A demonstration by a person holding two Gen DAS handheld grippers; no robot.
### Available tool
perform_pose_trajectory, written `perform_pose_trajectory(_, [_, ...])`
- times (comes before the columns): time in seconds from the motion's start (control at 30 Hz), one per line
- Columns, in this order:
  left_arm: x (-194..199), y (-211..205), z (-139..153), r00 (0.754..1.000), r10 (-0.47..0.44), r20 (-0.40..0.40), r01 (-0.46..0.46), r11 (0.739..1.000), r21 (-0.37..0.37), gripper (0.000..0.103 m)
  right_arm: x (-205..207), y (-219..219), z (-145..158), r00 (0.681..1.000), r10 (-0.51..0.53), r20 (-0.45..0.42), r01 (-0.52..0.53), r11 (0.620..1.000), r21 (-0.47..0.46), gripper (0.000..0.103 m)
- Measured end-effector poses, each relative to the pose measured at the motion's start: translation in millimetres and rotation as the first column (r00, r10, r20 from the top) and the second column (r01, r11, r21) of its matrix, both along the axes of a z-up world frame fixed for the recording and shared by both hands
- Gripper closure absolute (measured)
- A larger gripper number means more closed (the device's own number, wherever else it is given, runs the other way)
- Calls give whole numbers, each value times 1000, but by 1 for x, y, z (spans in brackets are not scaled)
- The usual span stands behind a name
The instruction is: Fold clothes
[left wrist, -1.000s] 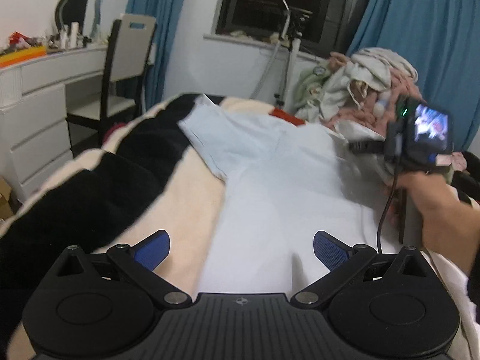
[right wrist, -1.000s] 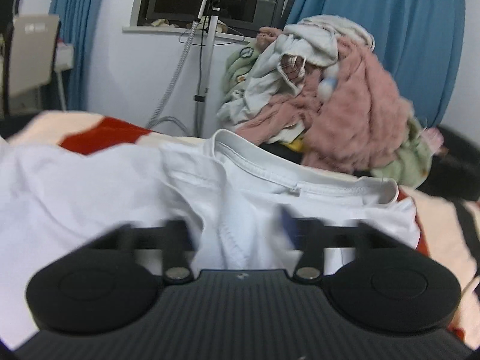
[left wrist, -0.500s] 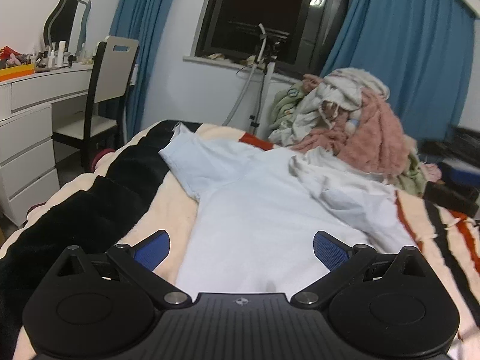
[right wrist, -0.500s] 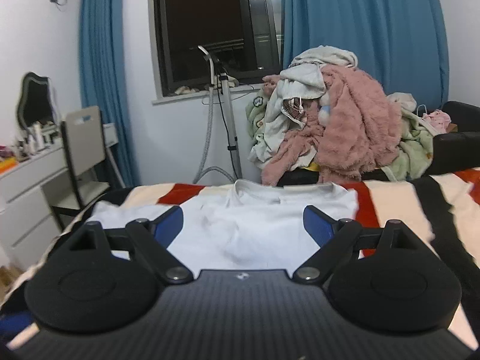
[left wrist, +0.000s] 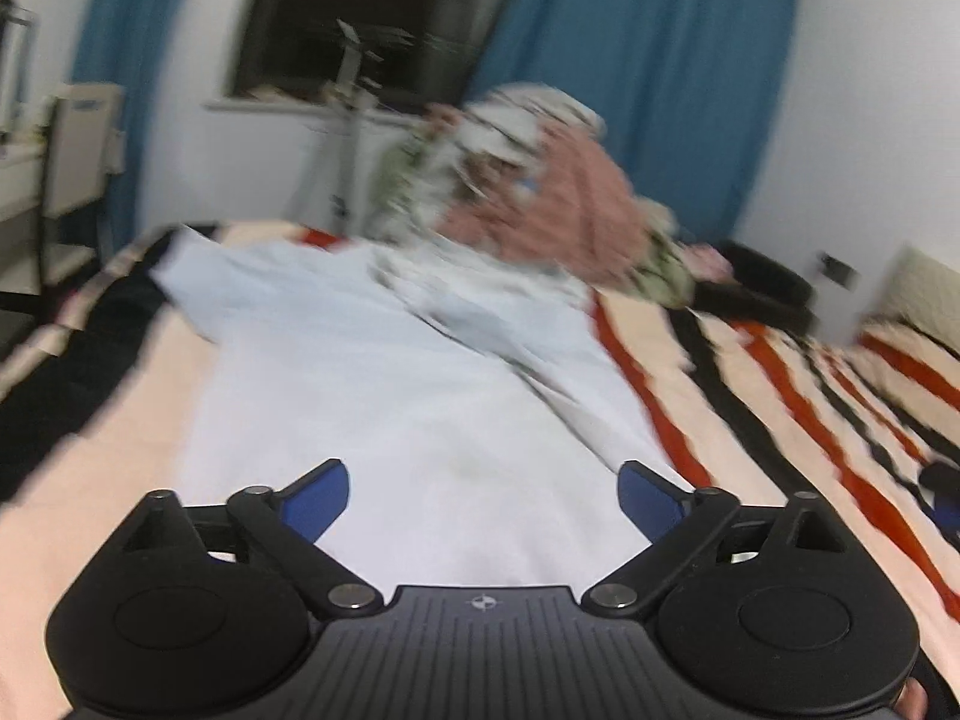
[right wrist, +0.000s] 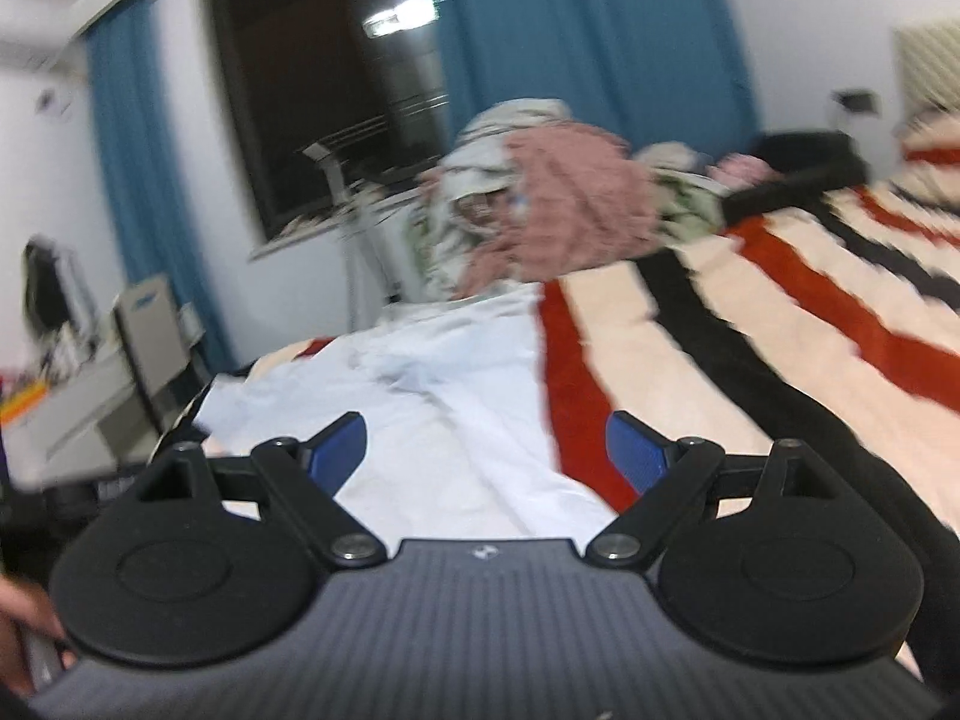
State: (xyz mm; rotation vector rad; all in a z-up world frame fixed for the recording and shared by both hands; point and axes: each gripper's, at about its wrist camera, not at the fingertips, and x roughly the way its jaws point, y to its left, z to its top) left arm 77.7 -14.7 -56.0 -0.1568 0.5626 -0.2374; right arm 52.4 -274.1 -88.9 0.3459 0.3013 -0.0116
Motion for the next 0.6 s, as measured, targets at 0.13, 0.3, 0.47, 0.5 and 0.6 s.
perform_pose_trajectory(0.13, [-2, -34, -23, 988, -124, -95, 122, 992, -28, 38, -11, -30, 8, 994, -94, 59, 91, 994, 58, 15])
perform_pose_trajectory(0.3, [-1, -73, -39, 937, -320, -138, 300, 942, -148, 67, -15, -60, 2, 987, -140, 76, 128, 980, 151, 15])
perform_pose_trajectory(0.47, [4, -118, -64, 840, -509, -186, 450, 846, -284, 75, -9, -78, -10, 987, -149, 57, 132, 965, 225, 15])
perform_pose_trajectory(0.5, [5, -125, -71, 829, -518, -210, 455, 843, -285, 76, -8, -80, -13, 988, -144, 53, 128, 963, 239, 15])
perform_pose_trajectory(0.6, [13, -136, -95, 798, -538, -273, 448, 831, -330, 76, -5, -83, -19, 990, -132, 38, 118, 957, 265, 15])
